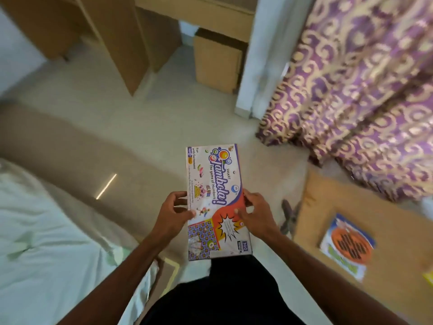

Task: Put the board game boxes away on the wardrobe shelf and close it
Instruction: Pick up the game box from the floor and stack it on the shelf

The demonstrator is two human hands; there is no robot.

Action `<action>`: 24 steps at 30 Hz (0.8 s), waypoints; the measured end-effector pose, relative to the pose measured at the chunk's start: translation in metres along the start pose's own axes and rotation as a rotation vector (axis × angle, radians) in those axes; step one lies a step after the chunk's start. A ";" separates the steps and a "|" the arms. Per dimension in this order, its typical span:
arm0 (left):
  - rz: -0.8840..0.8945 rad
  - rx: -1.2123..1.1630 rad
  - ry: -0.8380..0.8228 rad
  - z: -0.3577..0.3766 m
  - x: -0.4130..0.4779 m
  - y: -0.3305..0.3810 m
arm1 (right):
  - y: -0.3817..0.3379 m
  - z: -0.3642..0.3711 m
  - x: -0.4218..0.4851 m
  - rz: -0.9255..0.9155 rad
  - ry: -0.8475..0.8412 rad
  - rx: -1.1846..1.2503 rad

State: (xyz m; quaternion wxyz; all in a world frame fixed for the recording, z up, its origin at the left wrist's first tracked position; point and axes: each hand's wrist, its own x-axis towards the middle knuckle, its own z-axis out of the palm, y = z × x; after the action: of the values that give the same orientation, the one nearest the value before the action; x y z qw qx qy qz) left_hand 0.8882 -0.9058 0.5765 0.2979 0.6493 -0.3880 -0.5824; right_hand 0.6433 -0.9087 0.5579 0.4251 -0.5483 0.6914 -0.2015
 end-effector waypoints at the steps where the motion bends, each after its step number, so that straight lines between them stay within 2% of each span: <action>1: -0.004 -0.015 0.031 -0.013 0.012 0.005 | -0.017 0.006 0.020 -0.035 -0.026 -0.028; 10: -0.072 -0.156 0.433 -0.164 0.152 0.068 | -0.194 0.089 0.236 -0.274 -0.323 -0.130; 13: -0.036 -0.203 0.574 -0.219 0.190 0.095 | -0.266 0.118 0.301 -0.396 -0.408 -0.167; 18: -0.001 -0.159 0.680 -0.303 0.237 0.122 | -0.362 0.181 0.381 -0.517 -0.531 -0.220; 24: -0.013 -0.150 0.752 -0.453 0.320 0.128 | -0.483 0.303 0.482 -0.629 -0.622 -0.296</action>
State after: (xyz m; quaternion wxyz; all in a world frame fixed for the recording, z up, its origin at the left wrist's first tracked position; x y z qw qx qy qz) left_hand 1.3226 -1.2745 0.5806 0.4623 0.7965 -0.2036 -0.3322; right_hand 1.1538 -1.4528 0.5714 0.4474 -0.8205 0.3527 -0.0458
